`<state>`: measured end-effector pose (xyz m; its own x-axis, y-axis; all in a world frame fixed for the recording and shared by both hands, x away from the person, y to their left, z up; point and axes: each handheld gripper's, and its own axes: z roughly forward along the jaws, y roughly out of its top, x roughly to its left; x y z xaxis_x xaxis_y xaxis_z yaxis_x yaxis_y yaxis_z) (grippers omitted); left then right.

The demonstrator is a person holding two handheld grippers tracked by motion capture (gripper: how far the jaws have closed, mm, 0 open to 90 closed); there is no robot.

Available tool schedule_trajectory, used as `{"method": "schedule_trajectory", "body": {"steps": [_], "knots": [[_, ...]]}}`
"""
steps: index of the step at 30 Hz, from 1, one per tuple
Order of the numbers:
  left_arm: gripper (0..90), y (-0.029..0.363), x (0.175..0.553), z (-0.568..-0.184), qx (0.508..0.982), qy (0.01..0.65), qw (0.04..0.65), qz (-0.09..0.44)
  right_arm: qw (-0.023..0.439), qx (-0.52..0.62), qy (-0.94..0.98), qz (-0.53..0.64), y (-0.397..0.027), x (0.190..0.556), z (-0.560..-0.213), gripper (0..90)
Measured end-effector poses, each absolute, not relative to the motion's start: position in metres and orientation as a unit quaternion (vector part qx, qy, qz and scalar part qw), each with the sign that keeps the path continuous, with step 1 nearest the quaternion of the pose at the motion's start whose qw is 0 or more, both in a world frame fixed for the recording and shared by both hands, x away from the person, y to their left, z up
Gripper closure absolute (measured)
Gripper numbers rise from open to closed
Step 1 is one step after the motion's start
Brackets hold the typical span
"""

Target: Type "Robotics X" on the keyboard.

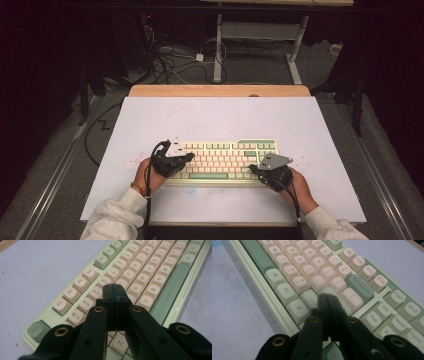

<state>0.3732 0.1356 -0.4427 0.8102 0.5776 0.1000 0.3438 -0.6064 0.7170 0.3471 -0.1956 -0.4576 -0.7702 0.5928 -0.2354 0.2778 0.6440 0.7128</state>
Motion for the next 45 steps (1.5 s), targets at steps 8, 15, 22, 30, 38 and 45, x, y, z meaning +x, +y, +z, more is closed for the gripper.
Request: {"method": "schedule_trajectory", "body": {"steps": [8, 15, 22, 30, 38, 45], "knots": [[87.8, 0.123, 0.383, -0.448, 0.886, 0.26, 0.35, 0.16, 0.232, 0.246, 0.877, 0.341, -0.195, 0.347, -0.457, 90.0], [87.7, 0.118, 0.387, -0.451, 0.89, 0.258, 0.342, 0.159, 0.232, 0.246, 0.877, 0.342, -0.196, 0.348, -0.458, 90.0], [87.9, 0.114, 0.389, -0.455, 0.893, 0.262, 0.331, 0.155, 0.231, 0.247, 0.877, 0.341, -0.196, 0.347, -0.458, 90.0], [87.8, 0.117, 0.38, -0.444, 0.883, 0.255, 0.349, 0.183, 0.231, 0.244, 0.879, 0.338, -0.195, 0.346, -0.456, 90.0], [87.9, 0.125, 0.374, -0.431, 0.872, 0.25, 0.371, 0.199, 0.243, 0.24, 0.873, 0.348, -0.198, 0.344, -0.449, 90.0], [87.8, 0.128, 0.371, -0.43, 0.871, 0.248, 0.373, 0.2, 0.251, 0.243, 0.862, 0.366, -0.203, 0.34, -0.438, 90.0]]}}
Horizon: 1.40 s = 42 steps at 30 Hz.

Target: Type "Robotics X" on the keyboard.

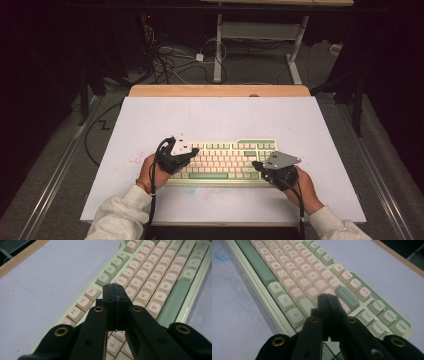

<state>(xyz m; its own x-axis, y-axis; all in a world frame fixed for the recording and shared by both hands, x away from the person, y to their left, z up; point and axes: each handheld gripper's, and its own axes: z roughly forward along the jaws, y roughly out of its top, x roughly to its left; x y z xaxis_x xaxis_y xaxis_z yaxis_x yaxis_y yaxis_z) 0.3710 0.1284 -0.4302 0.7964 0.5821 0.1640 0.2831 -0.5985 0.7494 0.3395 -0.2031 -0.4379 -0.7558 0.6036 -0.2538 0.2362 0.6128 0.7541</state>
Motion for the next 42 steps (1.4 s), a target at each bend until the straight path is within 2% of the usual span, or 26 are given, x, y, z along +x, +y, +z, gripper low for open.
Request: {"method": "schedule_trajectory", "body": {"steps": [21, 42], "knots": [[87.7, 0.151, 0.357, -0.43, 0.862, 0.247, 0.376, 0.233, 0.255, 0.245, 0.854, 0.382, -0.205, 0.341, -0.428, 90.0], [87.6, 0.189, 0.335, -0.437, 0.851, 0.259, 0.379, 0.254, 0.246, 0.235, 0.857, 0.387, -0.187, 0.355, -0.426, 90.0]]}}
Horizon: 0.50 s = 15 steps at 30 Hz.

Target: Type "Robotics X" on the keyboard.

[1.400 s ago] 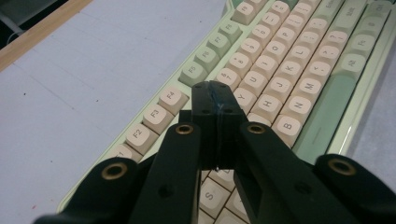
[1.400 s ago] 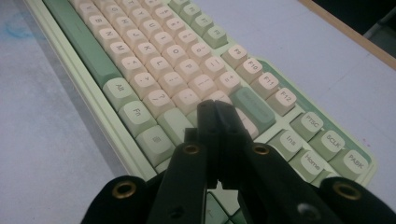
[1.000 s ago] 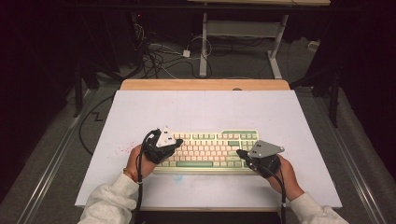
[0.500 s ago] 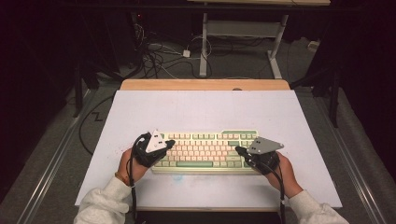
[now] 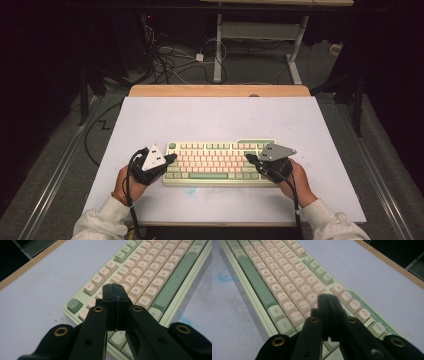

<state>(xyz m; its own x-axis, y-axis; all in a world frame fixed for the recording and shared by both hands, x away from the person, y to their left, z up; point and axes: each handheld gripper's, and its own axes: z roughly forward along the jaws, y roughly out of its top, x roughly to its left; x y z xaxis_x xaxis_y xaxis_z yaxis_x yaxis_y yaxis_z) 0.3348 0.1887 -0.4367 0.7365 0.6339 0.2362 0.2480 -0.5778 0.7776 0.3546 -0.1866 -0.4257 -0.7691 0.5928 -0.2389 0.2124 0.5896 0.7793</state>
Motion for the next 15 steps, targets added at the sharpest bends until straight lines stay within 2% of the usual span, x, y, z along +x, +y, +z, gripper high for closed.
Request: {"method": "schedule_trajectory", "body": {"steps": [15], "knots": [[87.5, 0.1986, 0.3255, -0.444, 0.853, 0.261, 0.374, 0.254, 0.242, 0.233, 0.859, 0.387, -0.1792, 0.3615, -0.4252, 90.0]]}}
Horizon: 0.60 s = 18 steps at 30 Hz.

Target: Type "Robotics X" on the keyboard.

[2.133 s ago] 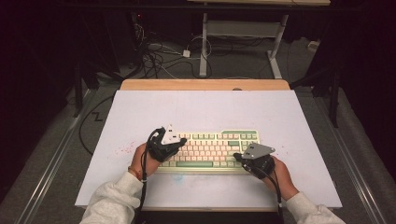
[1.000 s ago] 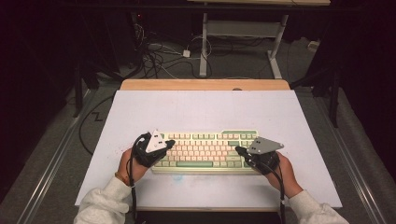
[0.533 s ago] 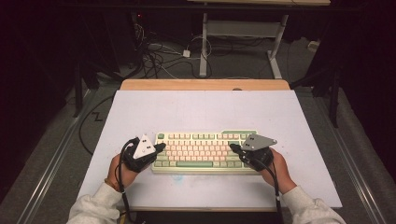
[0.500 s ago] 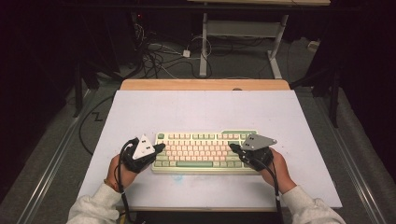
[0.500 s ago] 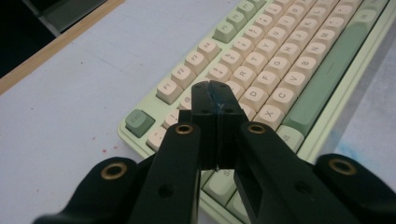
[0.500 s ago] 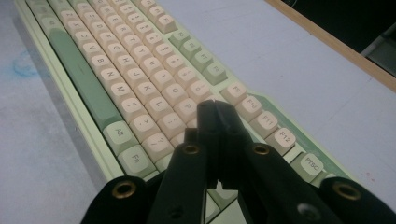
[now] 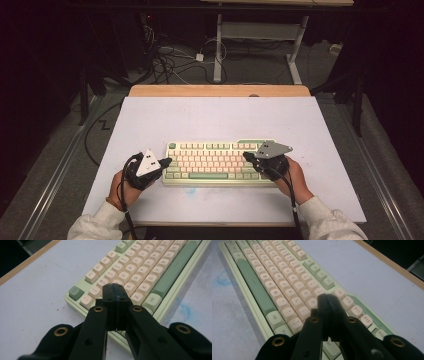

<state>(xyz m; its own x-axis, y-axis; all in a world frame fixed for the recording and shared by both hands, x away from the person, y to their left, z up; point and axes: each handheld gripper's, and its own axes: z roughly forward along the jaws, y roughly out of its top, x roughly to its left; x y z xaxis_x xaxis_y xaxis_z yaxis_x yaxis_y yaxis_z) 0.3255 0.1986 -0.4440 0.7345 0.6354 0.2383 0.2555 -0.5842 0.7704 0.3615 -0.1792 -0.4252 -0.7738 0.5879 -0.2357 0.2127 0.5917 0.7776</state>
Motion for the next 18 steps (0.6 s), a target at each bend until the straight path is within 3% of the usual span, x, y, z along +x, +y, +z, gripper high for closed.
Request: {"method": "schedule_trajectory", "body": {"steps": [18], "knots": [[87.4, 0.2, 0.325, -0.45, 0.86, 0.26, 0.367, 0.243, 0.227, 0.223, 0.87, 0.375, -0.15, 0.378, -0.433, 90.0]]}}
